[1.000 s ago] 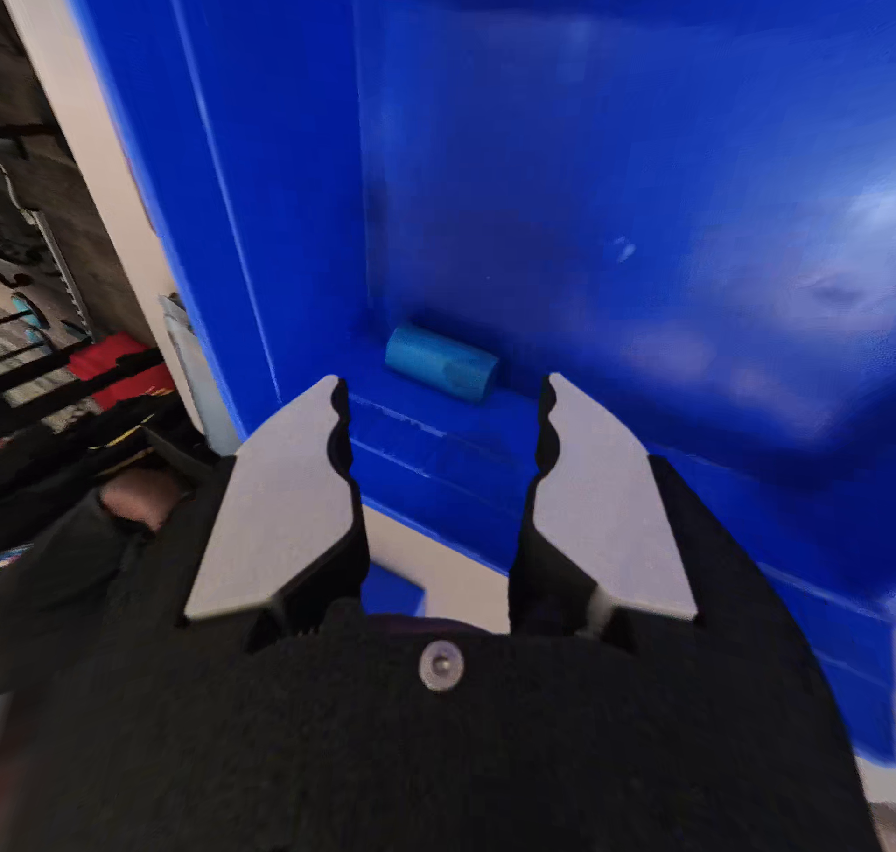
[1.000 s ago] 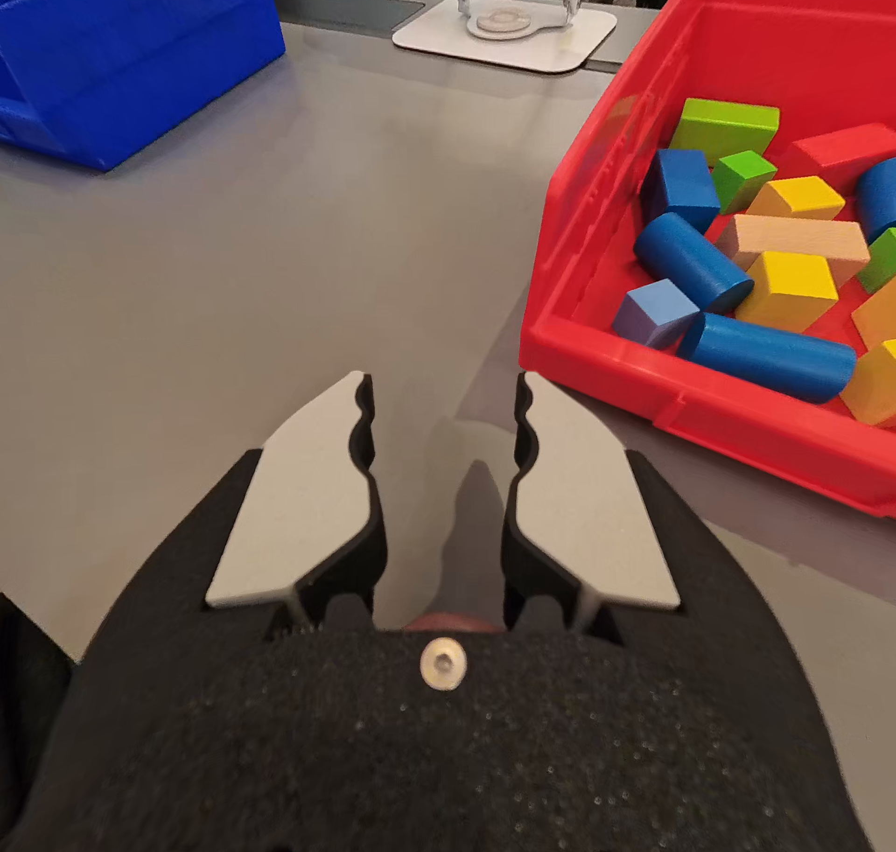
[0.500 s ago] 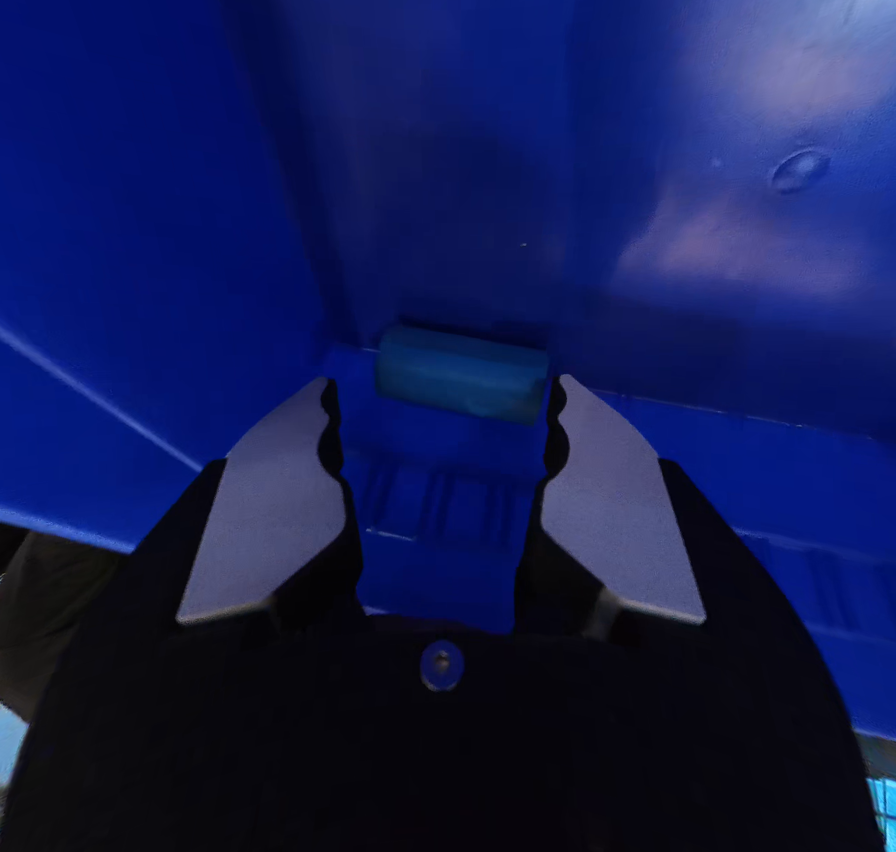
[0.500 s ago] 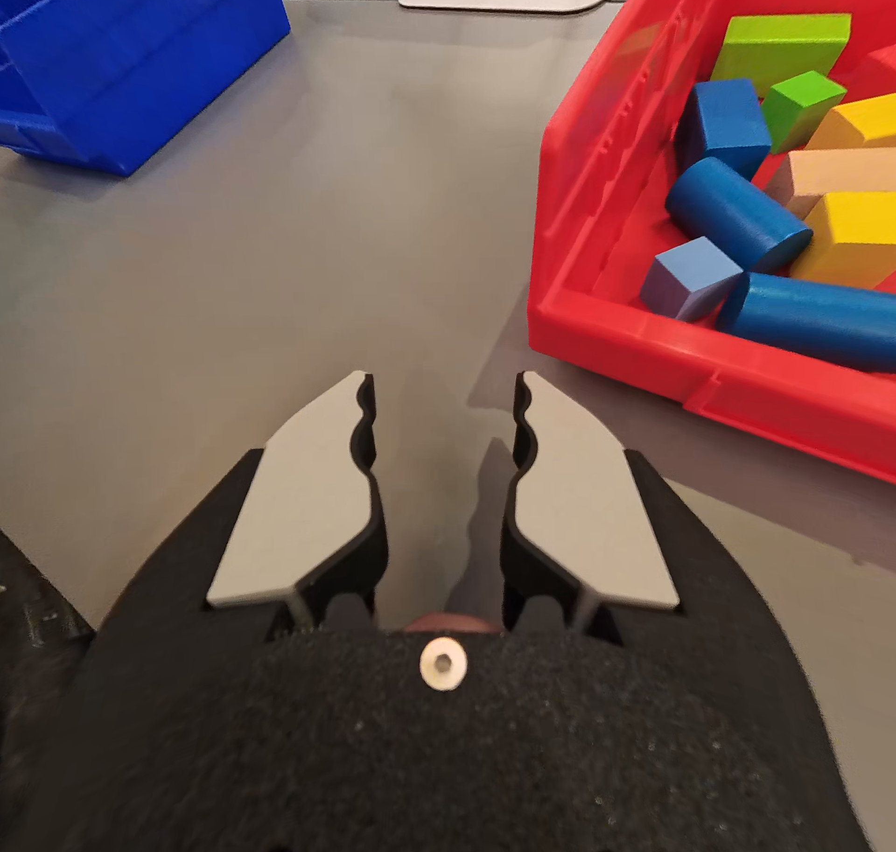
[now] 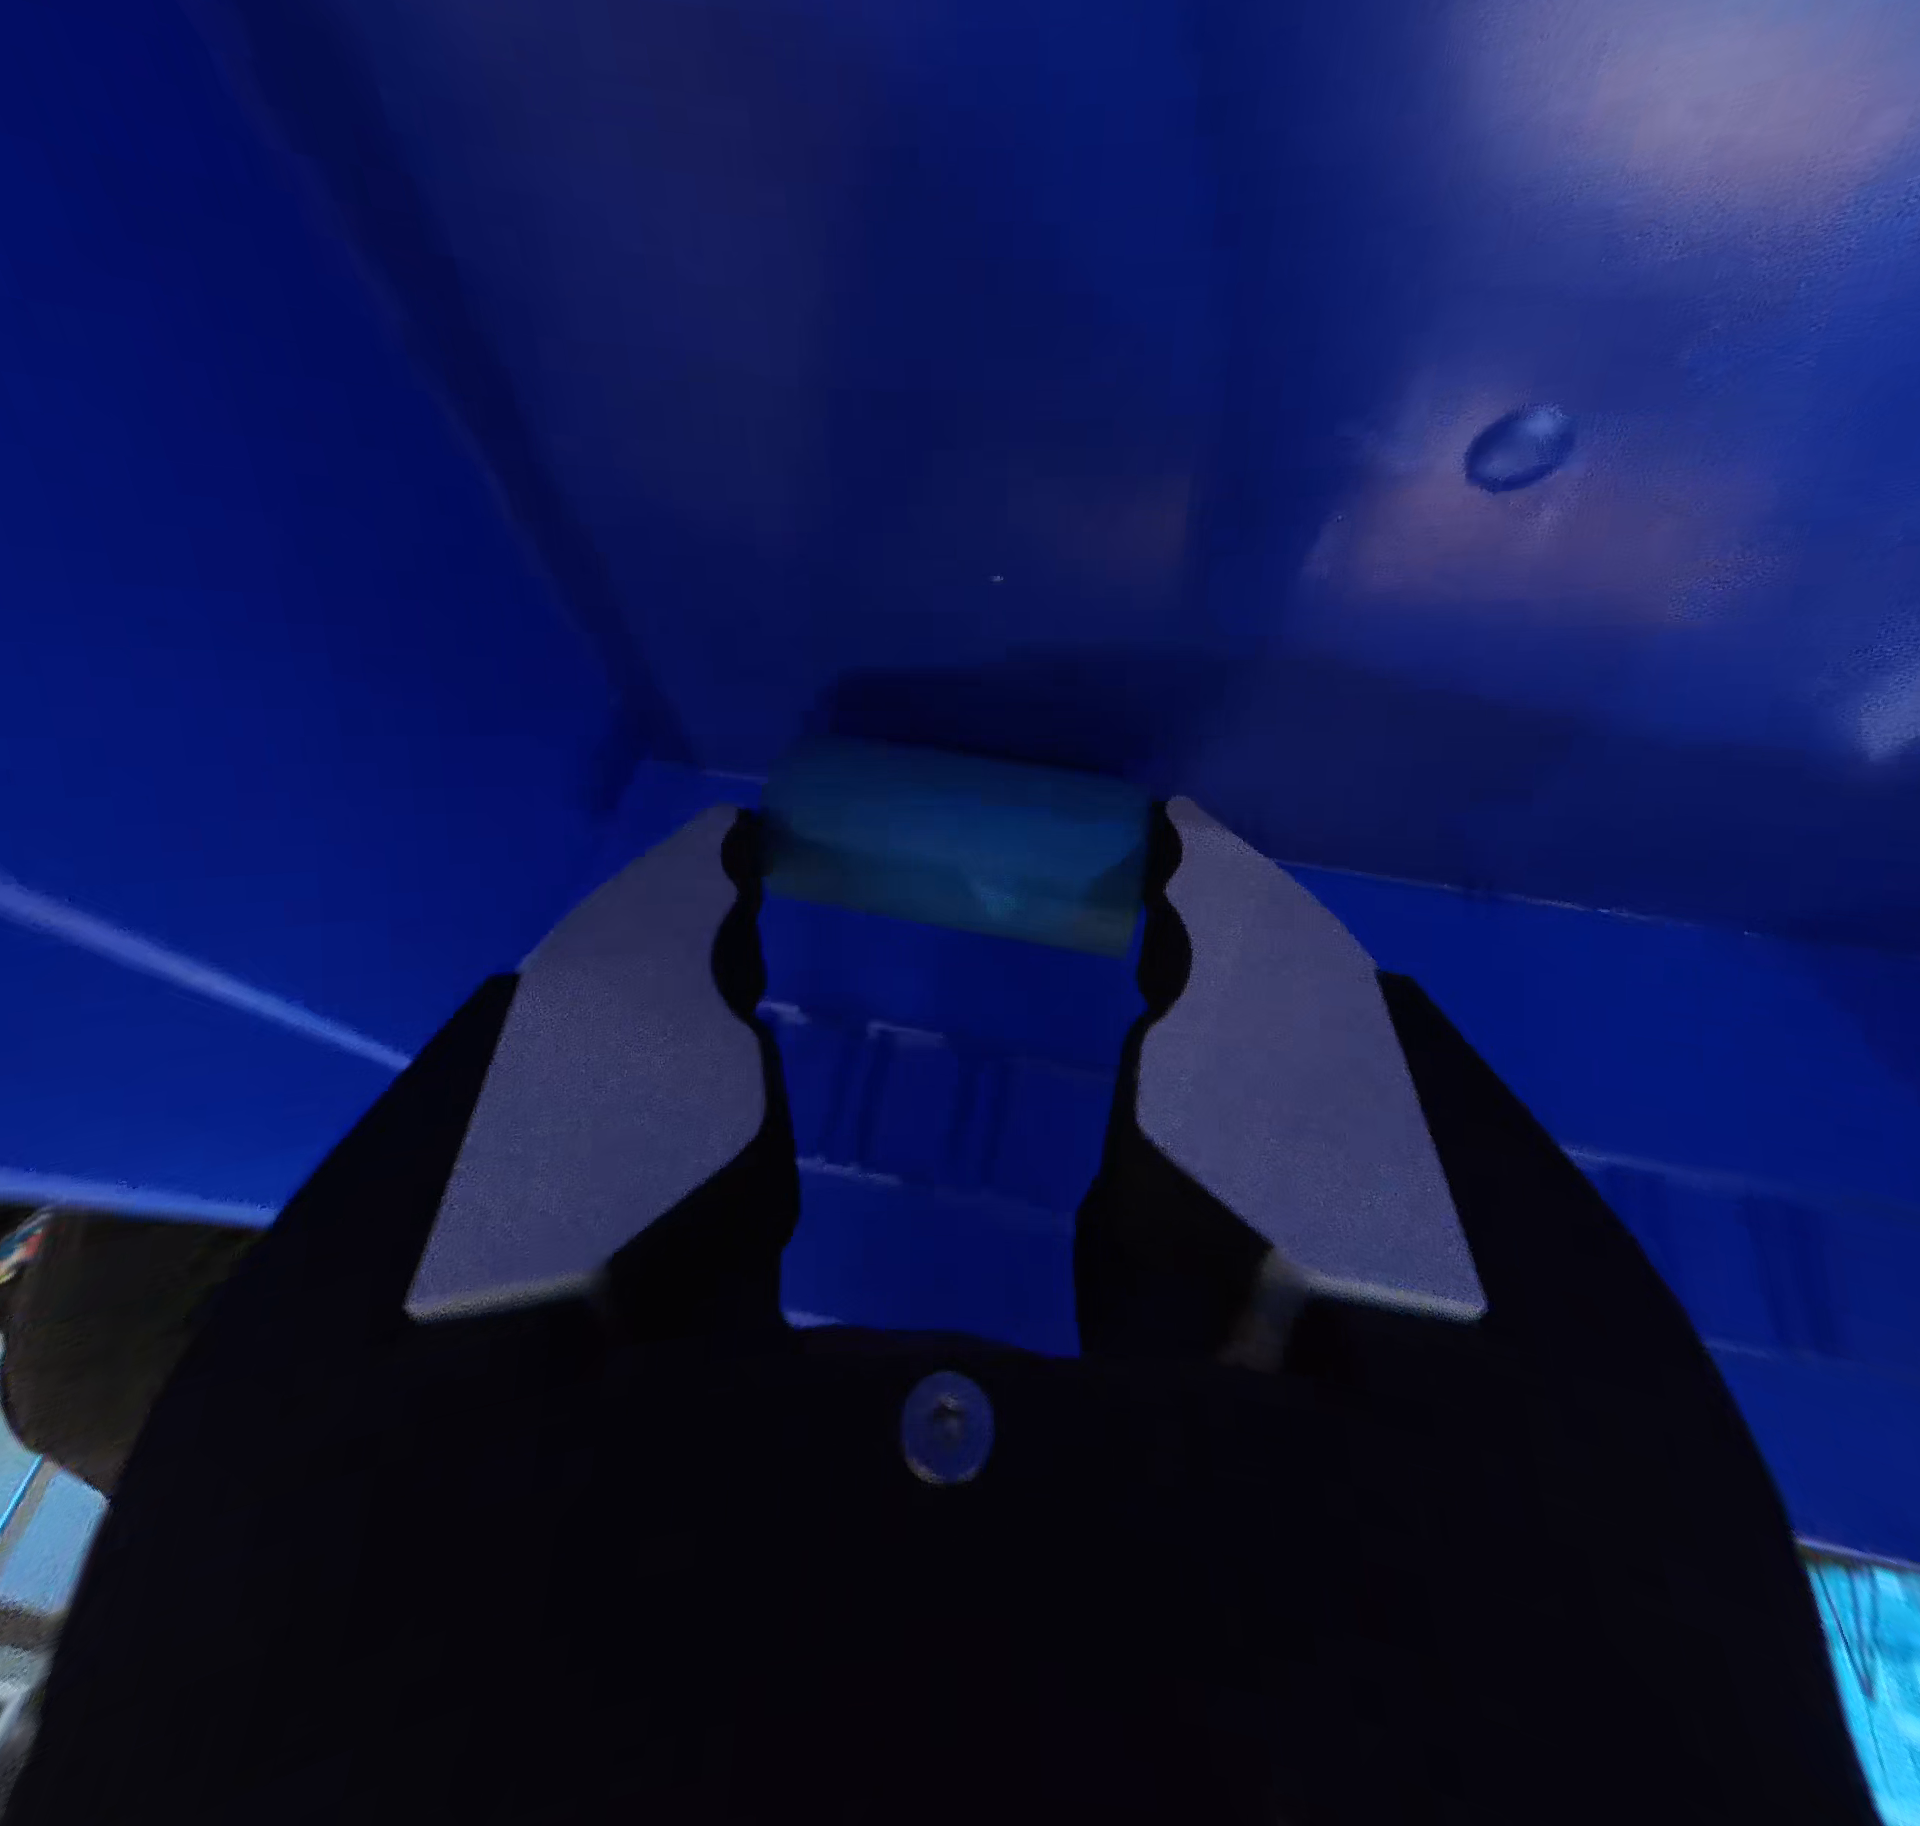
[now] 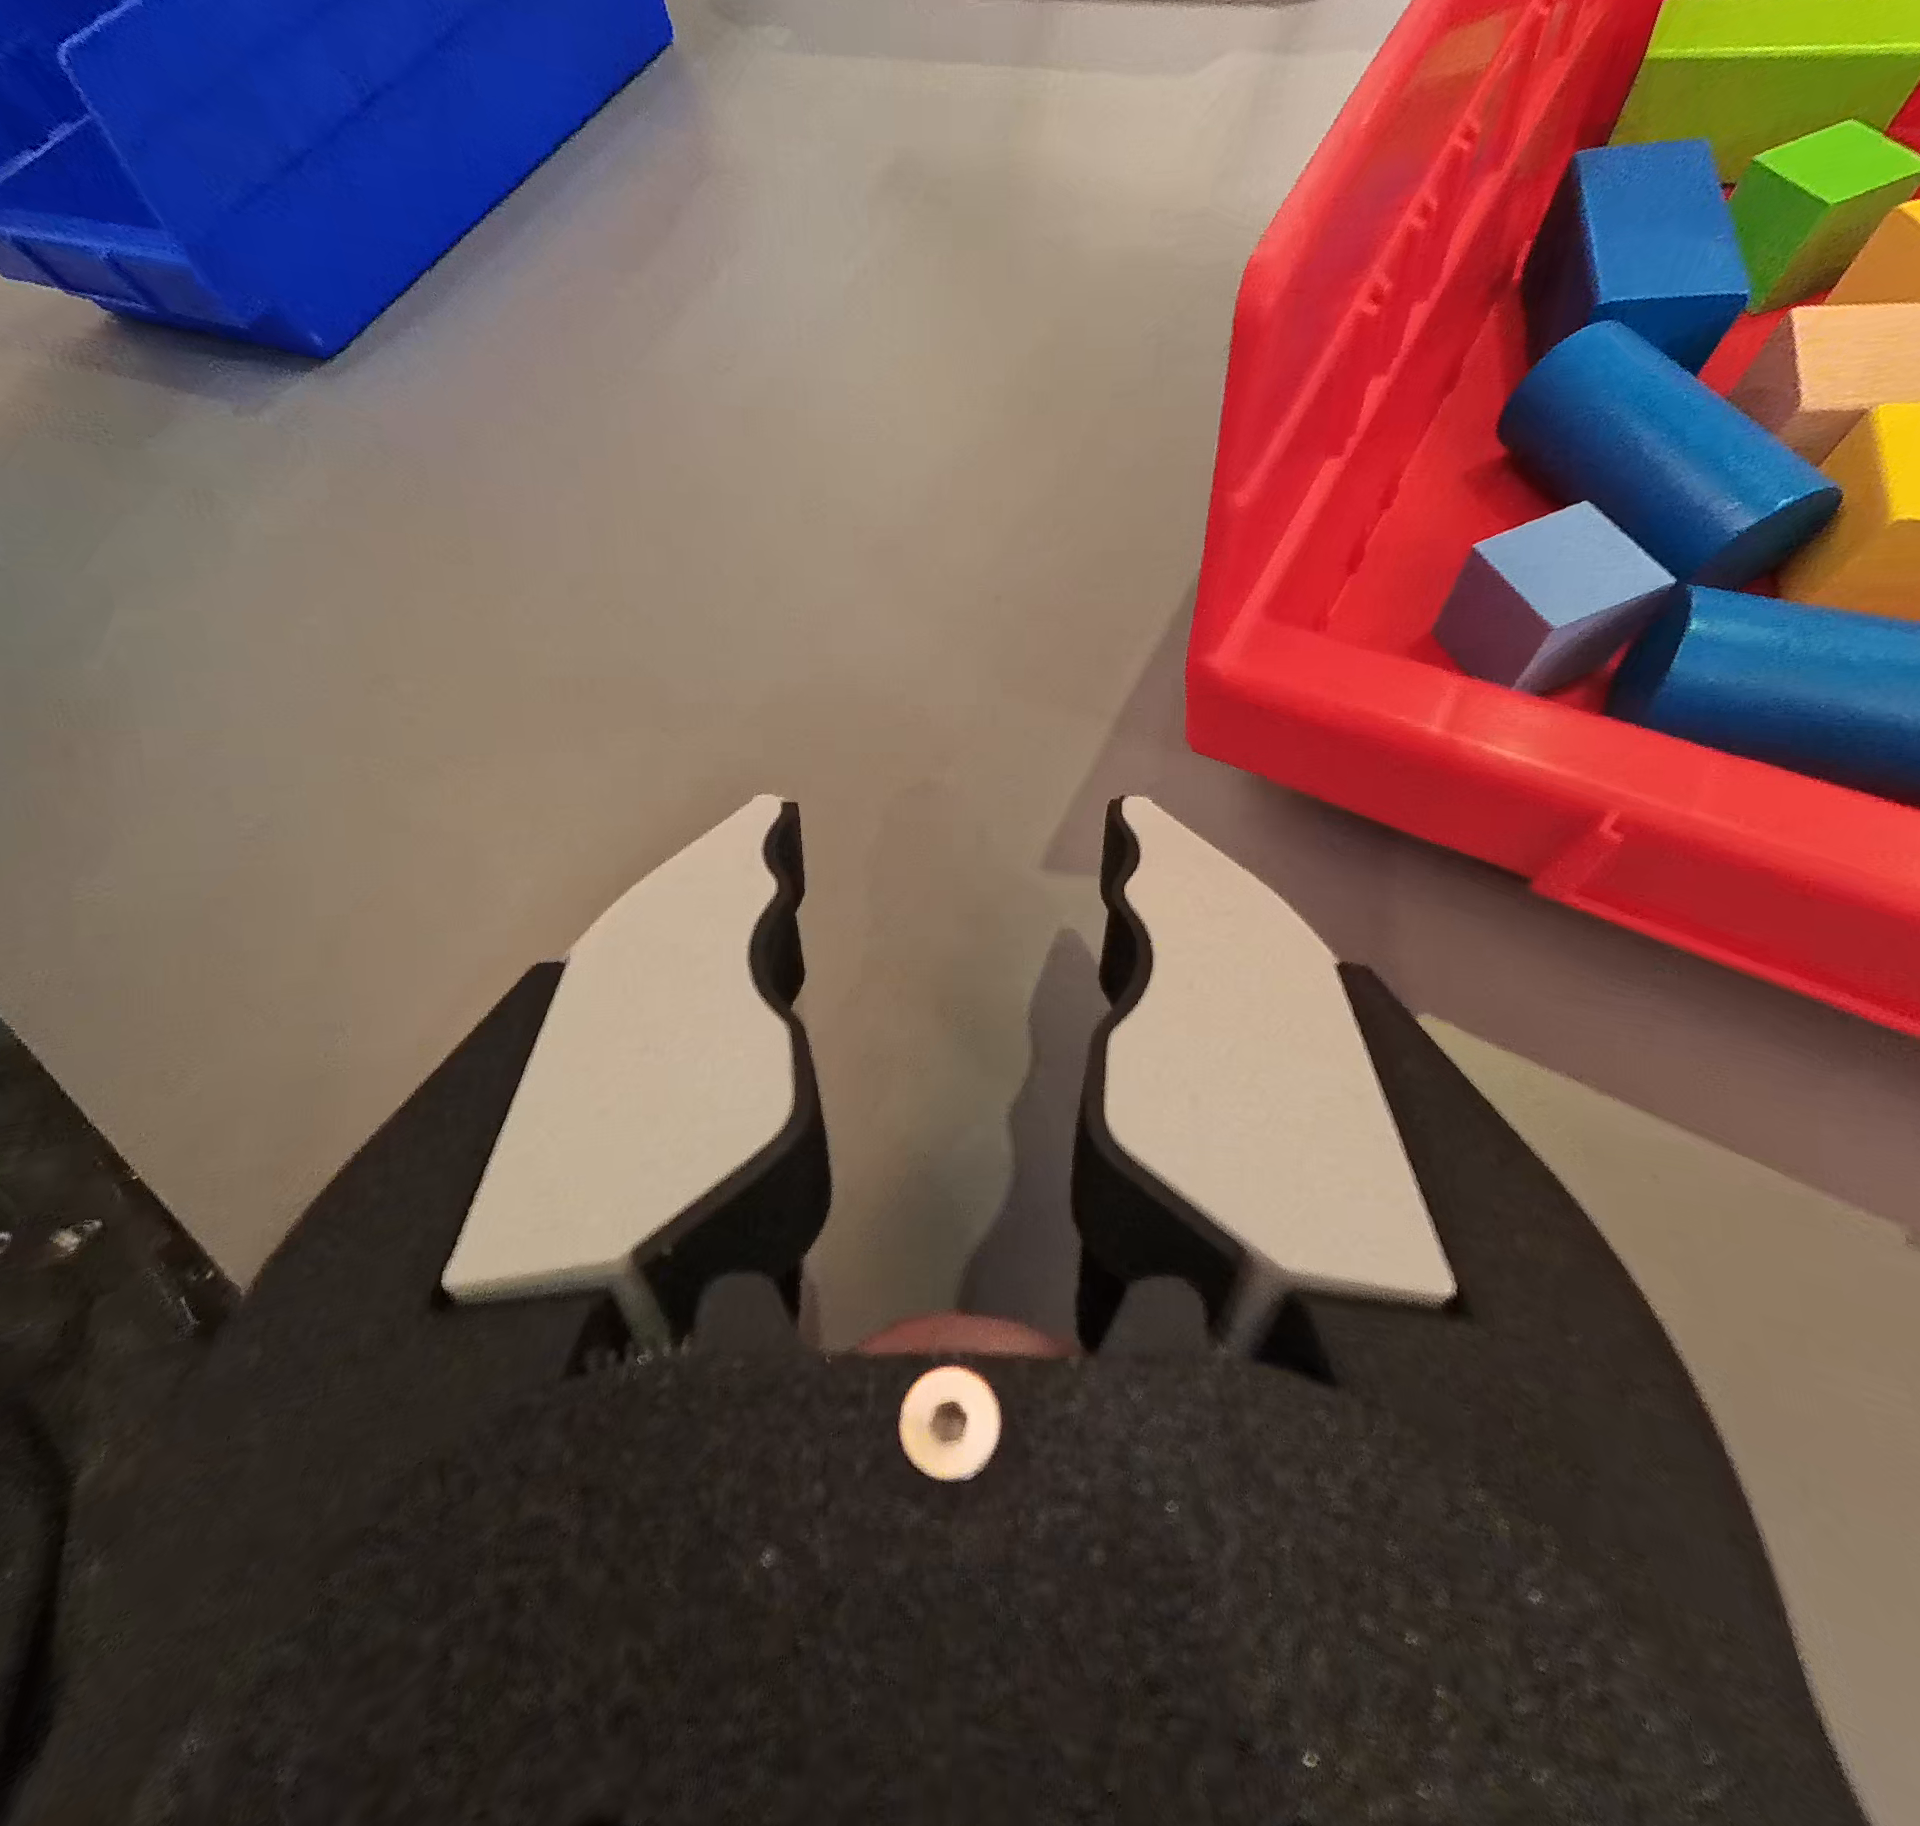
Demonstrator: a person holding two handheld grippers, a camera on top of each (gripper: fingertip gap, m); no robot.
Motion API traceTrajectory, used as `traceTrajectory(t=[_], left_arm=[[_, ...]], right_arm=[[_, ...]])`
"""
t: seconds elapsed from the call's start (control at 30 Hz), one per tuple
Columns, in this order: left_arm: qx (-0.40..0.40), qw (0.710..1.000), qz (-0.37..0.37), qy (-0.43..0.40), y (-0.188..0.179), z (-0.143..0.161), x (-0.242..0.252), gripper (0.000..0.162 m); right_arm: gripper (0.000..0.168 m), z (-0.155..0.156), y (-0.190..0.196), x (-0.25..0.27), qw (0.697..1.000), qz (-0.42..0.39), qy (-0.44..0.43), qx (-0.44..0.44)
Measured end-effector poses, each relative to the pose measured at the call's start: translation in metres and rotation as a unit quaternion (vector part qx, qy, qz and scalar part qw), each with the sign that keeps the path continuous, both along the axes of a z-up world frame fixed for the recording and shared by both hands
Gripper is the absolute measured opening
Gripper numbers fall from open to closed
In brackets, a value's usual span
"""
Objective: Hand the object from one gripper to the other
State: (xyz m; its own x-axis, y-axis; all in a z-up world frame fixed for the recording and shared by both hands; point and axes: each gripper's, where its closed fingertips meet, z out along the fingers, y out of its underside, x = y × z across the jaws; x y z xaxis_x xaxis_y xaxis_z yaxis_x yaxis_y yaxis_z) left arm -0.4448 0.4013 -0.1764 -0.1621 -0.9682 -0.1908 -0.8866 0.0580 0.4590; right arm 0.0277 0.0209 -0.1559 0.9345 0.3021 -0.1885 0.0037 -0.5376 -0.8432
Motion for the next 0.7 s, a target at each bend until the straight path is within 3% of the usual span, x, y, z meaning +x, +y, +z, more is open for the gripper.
traceTrajectory(t=[0.13,0.27,0.47,0.7], left_arm=[[0.026,0.993,0.006,-0.118,-0.012,0.027,0.026,0.07],[0.064,0.958,0.009,-0.279,-0.033,0.07,0.059,0.07],[0.1,0.848,-0.062,-0.517,-0.105,0.136,0.145,0.07],[0.088,0.731,-0.174,-0.654,-0.208,0.186,0.255,0.07]], right_arm=[[0.055,0.008,-0.003,0.001,1.0,-0.002,0.001,0.009],[0.055,0.017,-0.005,0.003,1.0,-0.002,-0.006,0.019],[0.055,0.052,0.014,-0.022,0.997,0.055,0.061,0.011],[0.068,0.115,0.08,-0.086,0.977,0.159,0.14,-0.021]])
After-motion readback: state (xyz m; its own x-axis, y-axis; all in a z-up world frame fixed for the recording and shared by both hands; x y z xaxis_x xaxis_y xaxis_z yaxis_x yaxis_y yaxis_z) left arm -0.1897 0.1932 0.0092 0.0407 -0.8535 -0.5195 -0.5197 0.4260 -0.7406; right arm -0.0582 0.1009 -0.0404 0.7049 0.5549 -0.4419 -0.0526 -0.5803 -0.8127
